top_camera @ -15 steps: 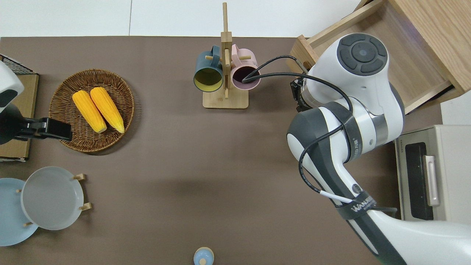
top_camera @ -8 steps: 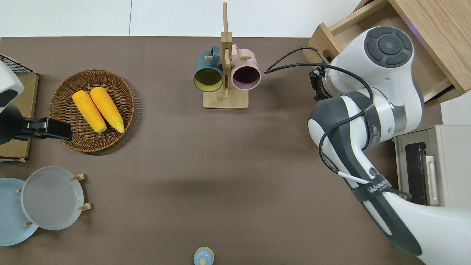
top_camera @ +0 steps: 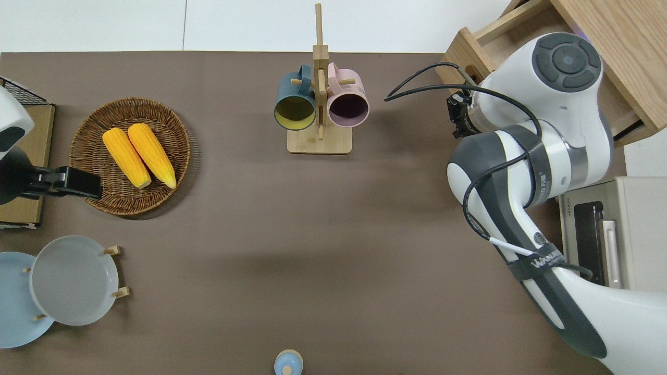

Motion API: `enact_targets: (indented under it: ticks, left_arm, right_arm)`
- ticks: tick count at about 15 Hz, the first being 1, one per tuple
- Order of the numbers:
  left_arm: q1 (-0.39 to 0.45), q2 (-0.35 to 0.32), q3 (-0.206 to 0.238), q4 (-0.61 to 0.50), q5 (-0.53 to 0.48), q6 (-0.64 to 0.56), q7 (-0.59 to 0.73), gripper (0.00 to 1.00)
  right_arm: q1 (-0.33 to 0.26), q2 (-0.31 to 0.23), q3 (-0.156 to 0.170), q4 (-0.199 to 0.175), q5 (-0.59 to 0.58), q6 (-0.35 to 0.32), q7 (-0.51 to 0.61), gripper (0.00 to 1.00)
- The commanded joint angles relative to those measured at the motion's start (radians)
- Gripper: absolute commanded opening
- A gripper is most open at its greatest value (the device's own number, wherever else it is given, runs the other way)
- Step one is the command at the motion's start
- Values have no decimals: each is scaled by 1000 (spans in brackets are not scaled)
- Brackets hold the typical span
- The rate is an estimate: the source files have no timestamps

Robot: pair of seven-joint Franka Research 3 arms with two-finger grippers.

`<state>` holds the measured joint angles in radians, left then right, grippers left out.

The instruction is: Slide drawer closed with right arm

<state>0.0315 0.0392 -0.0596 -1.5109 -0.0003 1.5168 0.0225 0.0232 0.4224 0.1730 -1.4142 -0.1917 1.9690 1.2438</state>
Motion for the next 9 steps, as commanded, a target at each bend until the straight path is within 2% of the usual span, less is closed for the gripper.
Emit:
enact_targets:
  ticks: [1, 9]
  left_arm:
    - [4, 11, -6, 26, 17, -20, 10, 993]
    - [4, 11, -6, 24, 17, -20, 10, 993]
  right_arm:
    - [-46, 16, 14, 8, -31, 56, -62, 0]
    - [-115, 18, 16, 8, -31, 179, -147, 0]
